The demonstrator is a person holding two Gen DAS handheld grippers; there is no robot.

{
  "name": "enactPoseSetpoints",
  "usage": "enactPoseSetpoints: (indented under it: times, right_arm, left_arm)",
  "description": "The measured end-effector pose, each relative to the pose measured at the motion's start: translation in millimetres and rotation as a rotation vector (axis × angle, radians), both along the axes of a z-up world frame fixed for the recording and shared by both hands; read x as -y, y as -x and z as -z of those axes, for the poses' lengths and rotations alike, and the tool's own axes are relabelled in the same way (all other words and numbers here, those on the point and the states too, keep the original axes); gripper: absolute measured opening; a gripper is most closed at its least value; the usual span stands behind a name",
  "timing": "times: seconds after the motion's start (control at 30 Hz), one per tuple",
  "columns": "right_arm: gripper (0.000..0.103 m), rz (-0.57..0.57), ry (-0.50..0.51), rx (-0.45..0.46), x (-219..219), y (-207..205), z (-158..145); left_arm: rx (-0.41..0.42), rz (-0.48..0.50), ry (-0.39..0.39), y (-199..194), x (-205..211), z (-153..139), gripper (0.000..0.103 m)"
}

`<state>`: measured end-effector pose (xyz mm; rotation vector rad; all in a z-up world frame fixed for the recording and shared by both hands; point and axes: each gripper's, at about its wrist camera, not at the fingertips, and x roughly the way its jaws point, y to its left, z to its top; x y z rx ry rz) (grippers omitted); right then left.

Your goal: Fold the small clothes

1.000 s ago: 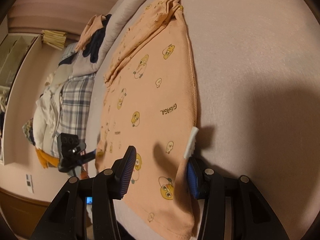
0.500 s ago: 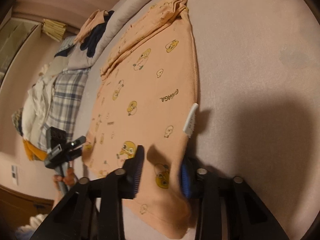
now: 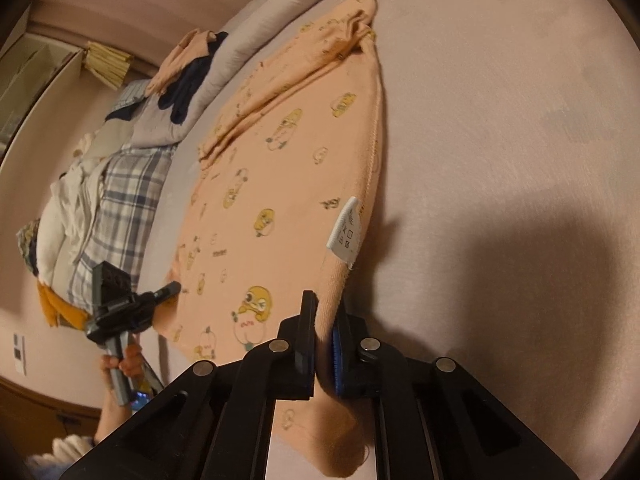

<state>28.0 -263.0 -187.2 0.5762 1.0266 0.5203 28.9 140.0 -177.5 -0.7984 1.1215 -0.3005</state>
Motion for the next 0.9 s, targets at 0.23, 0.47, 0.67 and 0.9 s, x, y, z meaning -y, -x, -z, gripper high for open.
enactPoseSetpoints:
  times: [0.23, 0.47, 0.67, 0.9]
  right_arm:
    - [0.009, 0.007, -0.048, 0.058, -1, 4, -12]
    - [0.009, 0.017, -0.112, 0.114, -2, 3, -22]
    - [0.009, 0.028, -0.163, 0.139, -1, -1, -27]
    - [0.010, 0.028, -0.214, 0.176, 5, -4, -34]
  left_arm:
    - [0.064, 0.007, 0.074, 5, -3, -7, 0.006]
    - [0.121, 0.001, 0.145, 5, -4, -17, 0.006]
    - [0.151, 0.012, 0.169, -1, -1, -26, 0.006]
    - [0.184, 0.010, 0.203, -8, -3, -36, 0.006]
